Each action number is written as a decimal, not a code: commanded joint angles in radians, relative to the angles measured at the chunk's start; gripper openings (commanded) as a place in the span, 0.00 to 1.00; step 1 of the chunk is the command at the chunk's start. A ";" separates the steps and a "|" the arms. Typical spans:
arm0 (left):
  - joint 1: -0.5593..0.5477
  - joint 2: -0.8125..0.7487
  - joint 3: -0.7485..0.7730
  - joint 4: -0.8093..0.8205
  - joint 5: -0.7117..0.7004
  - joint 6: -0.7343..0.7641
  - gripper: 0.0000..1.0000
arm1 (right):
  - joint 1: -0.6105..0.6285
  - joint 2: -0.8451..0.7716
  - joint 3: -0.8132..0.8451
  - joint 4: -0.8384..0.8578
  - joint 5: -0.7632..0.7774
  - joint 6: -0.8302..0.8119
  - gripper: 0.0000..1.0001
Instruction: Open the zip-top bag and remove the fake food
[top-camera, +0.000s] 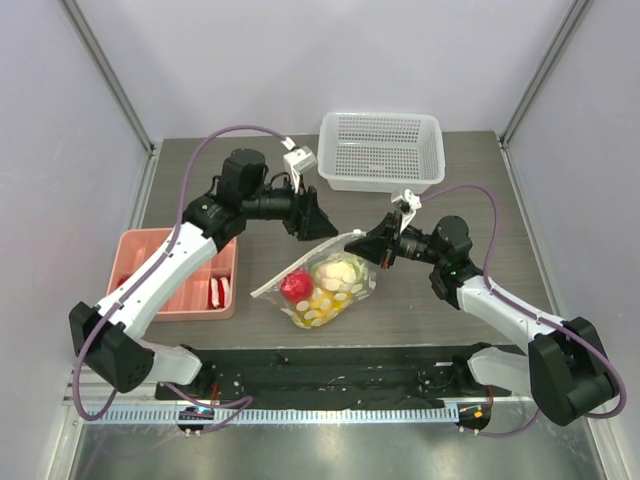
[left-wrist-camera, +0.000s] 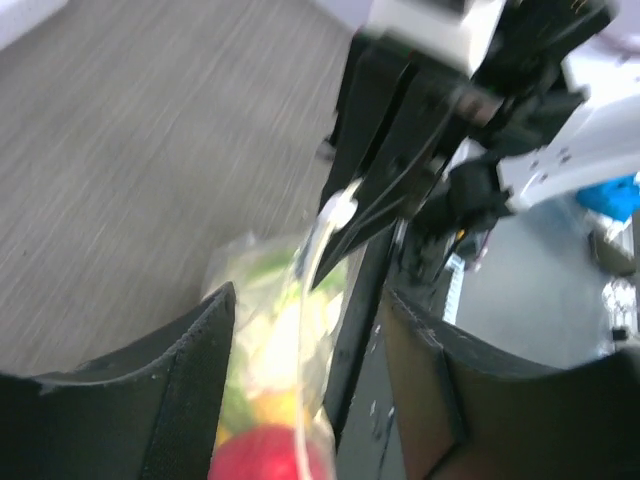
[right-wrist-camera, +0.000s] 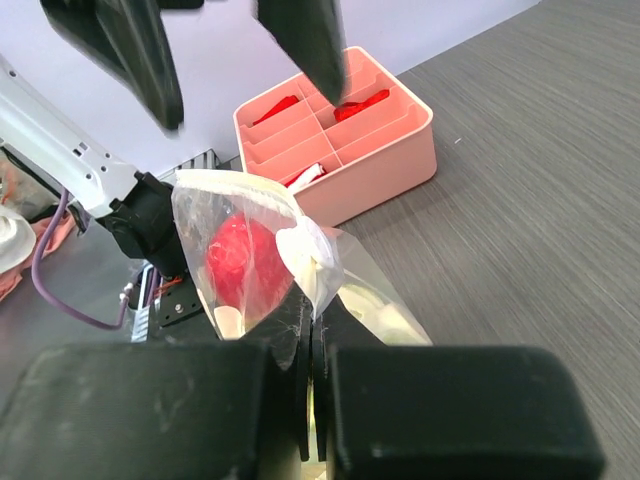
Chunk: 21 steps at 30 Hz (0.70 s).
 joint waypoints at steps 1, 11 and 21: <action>-0.032 0.011 0.050 0.172 -0.062 -0.111 0.49 | 0.003 0.020 0.049 0.047 -0.023 0.034 0.01; -0.184 0.073 0.088 0.115 -0.255 0.123 0.57 | 0.002 0.007 0.055 0.019 -0.026 0.042 0.01; -0.185 0.089 0.074 0.109 -0.217 0.182 0.53 | 0.002 -0.006 0.046 0.024 -0.025 0.043 0.01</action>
